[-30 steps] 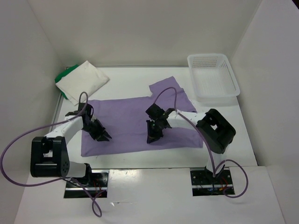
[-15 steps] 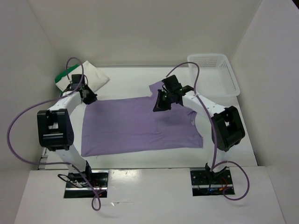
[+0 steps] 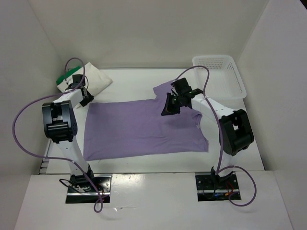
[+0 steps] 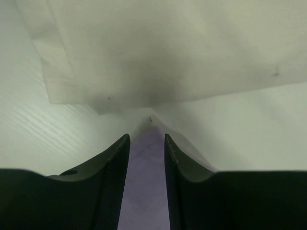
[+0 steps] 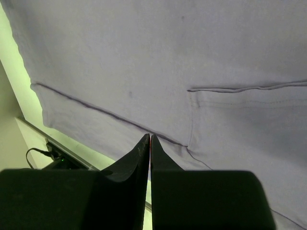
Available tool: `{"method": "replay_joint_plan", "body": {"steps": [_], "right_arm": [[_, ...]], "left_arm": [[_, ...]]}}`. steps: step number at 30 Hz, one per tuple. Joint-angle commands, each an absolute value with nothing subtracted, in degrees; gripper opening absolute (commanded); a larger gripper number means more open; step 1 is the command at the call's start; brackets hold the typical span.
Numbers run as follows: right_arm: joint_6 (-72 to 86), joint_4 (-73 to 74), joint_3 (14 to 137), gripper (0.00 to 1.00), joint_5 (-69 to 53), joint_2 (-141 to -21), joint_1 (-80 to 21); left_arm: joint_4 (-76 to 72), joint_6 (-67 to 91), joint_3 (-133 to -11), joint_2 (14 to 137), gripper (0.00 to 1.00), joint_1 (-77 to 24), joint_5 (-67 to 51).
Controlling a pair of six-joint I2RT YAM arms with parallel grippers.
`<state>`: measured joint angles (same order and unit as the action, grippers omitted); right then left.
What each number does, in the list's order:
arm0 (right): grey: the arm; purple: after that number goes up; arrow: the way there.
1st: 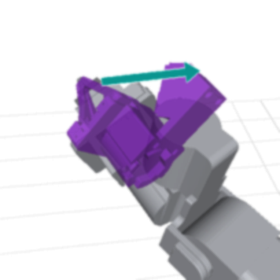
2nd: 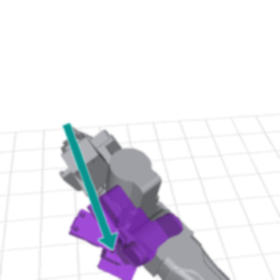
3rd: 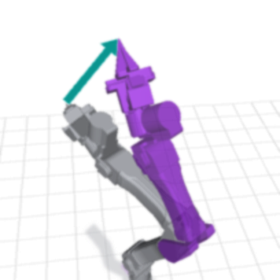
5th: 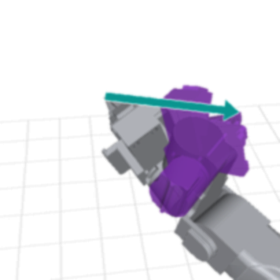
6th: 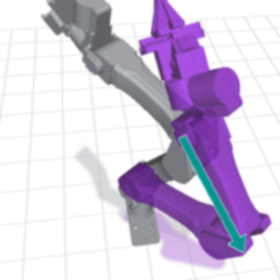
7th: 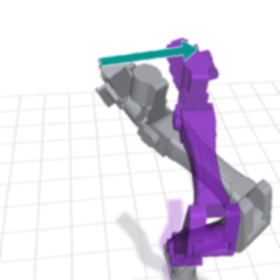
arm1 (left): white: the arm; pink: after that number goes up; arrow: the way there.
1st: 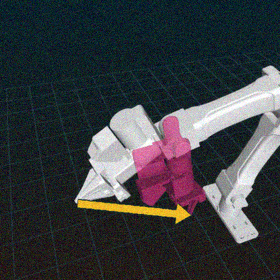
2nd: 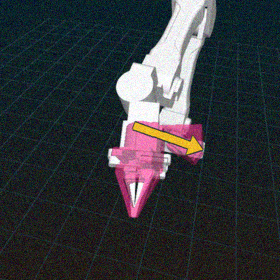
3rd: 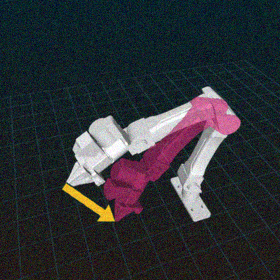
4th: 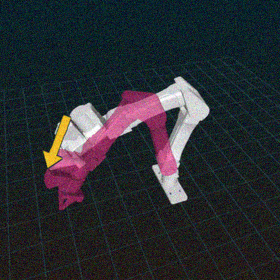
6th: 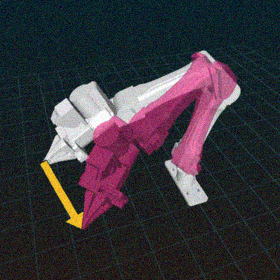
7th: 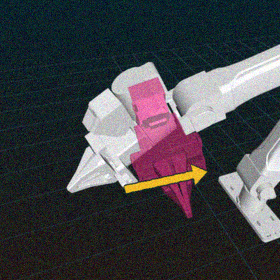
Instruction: Fold and stack the t-shirts
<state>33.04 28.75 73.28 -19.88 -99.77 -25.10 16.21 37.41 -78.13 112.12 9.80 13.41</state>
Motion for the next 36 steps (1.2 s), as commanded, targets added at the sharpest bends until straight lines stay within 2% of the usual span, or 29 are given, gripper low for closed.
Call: {"method": "replay_joint_plan", "body": {"steps": [1,7,11,17,19,22,23,25,27,29,35,36], "right_arm": [[31.8,26.6,72.9,0.06,-20.7,-97.0,-24.3],[31.3,26.6,73.4,0.06,-21.3,-97.0,-24.3],[31.3,26.6,73.4,0.06,-21.9,-98.1,-24.3],[31.3,26.6,74.0,0.06,-21.9,-99.1,-24.3],[31.3,26.6,74.5,0.06,-21.9,-99.7,-24.3],[31.3,26.6,76.4,0.09,-21.9,-100.2,-24.3],[31.3,26.6,77.2,0.12,-21.9,-100.7,-23.6],[31.3,26.1,80.1,0.17,-21.4,-101.3,-23.6],[31.9,25.3,83.3,0.27,-20.8,-103.3,-23.0],[31.9,25.3,85.9,0.37,-18.8,-105.0,-21.8],[30.1,24.3,99.6,0.52,-9.7,-116.5,-17.7],[30.1,24.3,101.2,0.52,-8.4,-119.7,-16.4]], "left_arm": [[15.6,35.9,-80.8,115.2,0.43,10.5,16.2],[15.6,35.9,-82.1,117.7,0.43,10.5,14.6],[15.0,35.9,-82.1,117.7,0.48,10.5,13.1],[14.4,35.3,-80.9,118.2,0.49,10.5,10.9],[14.4,35.2,-80.2,118.2,0.38,10.5,10.9],[14.4,35.2,-79.5,117.7,0.31,10.5,10.9],[14.4,34.7,-79.5,117.7,0.25,10.5,10.9],[14.4,34.7,-79.5,117.7,0.19,10.5,11.4],[14.4,34.7,-79.5,117.1,0.12,10.5,11.4],[14.4,35.2,-79.5,116.5,0.08,10.5,11.4],[13.6,35.2,-77.5,110.7,0.0,10.5,10.8],[13.6,35.2,-77.5,109.9,0.0,10.5,10.1]]}}
